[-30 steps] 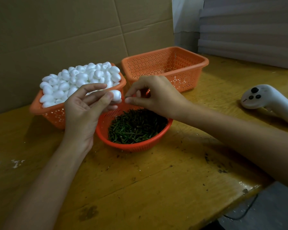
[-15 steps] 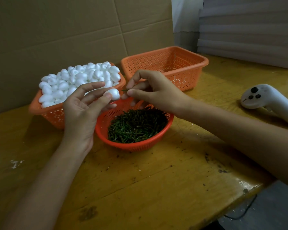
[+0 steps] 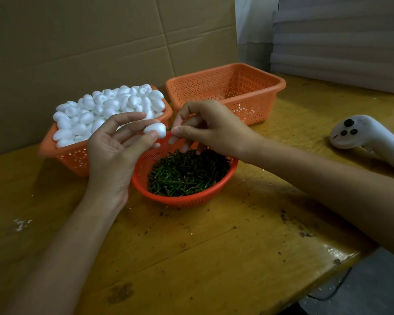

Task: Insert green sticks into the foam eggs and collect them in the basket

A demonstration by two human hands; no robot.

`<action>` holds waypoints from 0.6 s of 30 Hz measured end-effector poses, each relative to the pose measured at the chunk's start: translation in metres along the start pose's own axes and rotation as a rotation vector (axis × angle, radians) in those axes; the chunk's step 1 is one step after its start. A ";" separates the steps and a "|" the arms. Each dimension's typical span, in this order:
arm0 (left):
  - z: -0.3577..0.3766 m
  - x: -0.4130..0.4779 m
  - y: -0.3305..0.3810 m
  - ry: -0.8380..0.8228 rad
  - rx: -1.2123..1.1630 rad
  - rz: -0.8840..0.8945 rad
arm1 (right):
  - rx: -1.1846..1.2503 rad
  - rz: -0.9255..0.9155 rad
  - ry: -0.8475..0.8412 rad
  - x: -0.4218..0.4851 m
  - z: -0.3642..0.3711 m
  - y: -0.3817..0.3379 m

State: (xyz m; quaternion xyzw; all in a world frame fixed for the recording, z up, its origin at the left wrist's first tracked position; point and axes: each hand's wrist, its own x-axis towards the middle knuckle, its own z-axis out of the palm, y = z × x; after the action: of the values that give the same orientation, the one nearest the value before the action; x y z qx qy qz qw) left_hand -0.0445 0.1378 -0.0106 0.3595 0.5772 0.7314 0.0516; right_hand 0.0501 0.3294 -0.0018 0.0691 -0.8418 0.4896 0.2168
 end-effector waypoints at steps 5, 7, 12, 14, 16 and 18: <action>0.001 -0.001 0.000 -0.035 0.018 0.031 | -0.066 -0.009 0.027 -0.001 -0.001 -0.001; 0.001 -0.001 -0.001 -0.043 0.029 0.038 | -0.089 -0.018 0.031 -0.002 -0.001 -0.002; -0.001 0.000 -0.003 -0.036 0.033 0.048 | -0.109 -0.024 0.002 -0.003 0.000 -0.004; -0.002 0.001 -0.004 -0.032 0.031 0.053 | -0.103 -0.023 0.007 -0.004 0.000 -0.005; -0.002 0.001 -0.006 -0.028 0.035 0.065 | -0.092 -0.017 0.013 -0.004 0.000 -0.004; -0.002 0.001 -0.006 -0.028 0.046 0.077 | -0.107 -0.023 0.005 -0.004 0.000 -0.004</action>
State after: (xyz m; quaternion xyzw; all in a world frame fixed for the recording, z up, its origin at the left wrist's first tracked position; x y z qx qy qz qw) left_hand -0.0487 0.1384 -0.0161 0.3928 0.5787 0.7143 0.0235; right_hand 0.0551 0.3266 -0.0004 0.0658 -0.8653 0.4414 0.2280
